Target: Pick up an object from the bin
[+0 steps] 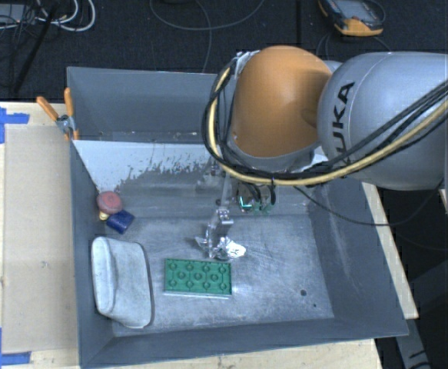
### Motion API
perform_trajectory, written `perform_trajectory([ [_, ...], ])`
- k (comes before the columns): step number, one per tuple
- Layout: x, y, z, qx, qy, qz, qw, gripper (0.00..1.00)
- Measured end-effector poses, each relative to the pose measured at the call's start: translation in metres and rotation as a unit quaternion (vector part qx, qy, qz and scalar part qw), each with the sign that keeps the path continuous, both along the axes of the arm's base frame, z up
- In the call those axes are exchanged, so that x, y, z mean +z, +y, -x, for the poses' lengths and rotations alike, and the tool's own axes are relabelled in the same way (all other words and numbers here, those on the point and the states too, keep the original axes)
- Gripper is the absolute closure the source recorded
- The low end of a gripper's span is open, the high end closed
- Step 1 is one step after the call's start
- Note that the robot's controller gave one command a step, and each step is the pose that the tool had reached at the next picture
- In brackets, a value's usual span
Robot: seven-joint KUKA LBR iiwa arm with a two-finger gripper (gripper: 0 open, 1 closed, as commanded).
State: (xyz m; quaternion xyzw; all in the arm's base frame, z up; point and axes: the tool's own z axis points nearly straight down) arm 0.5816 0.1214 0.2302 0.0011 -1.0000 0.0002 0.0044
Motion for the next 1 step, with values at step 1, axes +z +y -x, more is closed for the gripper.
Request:
perform_trajectory([
  [1, -0.1579, -0.0227, 0.0623, 0.067, -0.0084, -0.002, 0.9977, 0.0],
])
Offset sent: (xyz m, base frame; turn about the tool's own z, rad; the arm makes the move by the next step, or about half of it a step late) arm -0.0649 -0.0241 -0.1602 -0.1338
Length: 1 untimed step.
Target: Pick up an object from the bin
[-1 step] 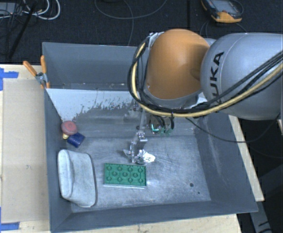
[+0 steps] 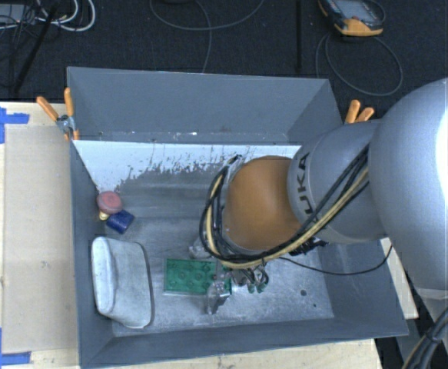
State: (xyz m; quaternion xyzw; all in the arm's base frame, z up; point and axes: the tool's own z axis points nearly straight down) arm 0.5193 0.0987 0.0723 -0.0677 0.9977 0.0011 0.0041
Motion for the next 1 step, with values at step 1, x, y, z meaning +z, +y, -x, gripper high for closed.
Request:
perform_trajectory([
  [1, 0.0283, -0.0048, 0.0033, -0.034, 0.0036, 0.001, 0.9994, 0.0],
])
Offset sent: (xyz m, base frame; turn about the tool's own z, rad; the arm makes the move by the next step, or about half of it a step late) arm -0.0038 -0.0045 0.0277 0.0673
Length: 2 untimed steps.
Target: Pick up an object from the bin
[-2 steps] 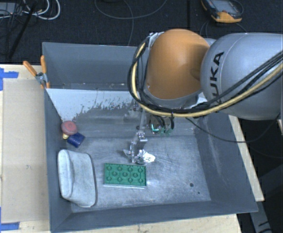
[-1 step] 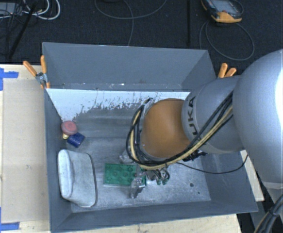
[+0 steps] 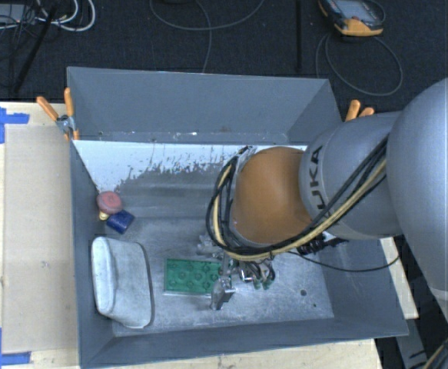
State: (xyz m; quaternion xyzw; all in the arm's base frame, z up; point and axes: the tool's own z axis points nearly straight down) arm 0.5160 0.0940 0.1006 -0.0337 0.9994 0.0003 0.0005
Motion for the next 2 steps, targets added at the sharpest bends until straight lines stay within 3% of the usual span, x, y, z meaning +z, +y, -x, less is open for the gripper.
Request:
perform_trajectory([
  [1, 0.008, 0.005, 0.008, -0.104, 0.0015, 0.001, 0.9946, 0.0],
  [2, -0.028, 0.005, 0.009, -0.165, -0.001, -0.001, 0.9863, 0.0],
])
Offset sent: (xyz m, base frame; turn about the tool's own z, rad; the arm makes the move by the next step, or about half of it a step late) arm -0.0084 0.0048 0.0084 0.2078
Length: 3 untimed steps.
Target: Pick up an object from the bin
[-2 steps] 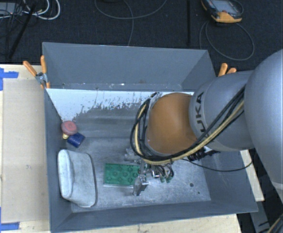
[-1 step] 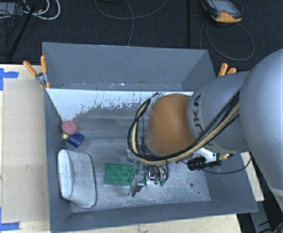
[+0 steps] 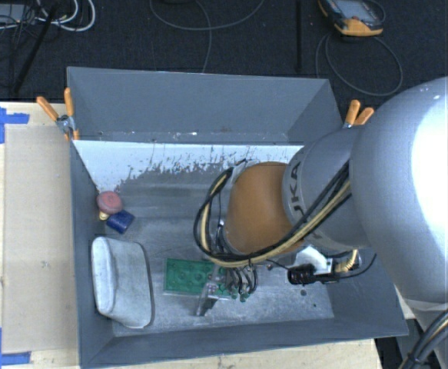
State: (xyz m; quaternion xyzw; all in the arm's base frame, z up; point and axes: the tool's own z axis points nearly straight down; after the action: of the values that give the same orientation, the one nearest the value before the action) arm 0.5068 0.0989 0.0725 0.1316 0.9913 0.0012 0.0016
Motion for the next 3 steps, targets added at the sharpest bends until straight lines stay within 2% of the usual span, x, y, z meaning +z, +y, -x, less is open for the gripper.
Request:
perform_trajectory([
  [1, 0.001, 0.0, -0.001, -0.001, 0.0012, 0.0, 1.0, 0.0],
  [2, 0.004, 0.0, -0.004, -0.002, -0.0036, 0.0, 1.0, 1.0],
  [3, 0.012, -0.001, -0.004, -0.003, 0.0021, 0.001, 1.0, 1.0],
])
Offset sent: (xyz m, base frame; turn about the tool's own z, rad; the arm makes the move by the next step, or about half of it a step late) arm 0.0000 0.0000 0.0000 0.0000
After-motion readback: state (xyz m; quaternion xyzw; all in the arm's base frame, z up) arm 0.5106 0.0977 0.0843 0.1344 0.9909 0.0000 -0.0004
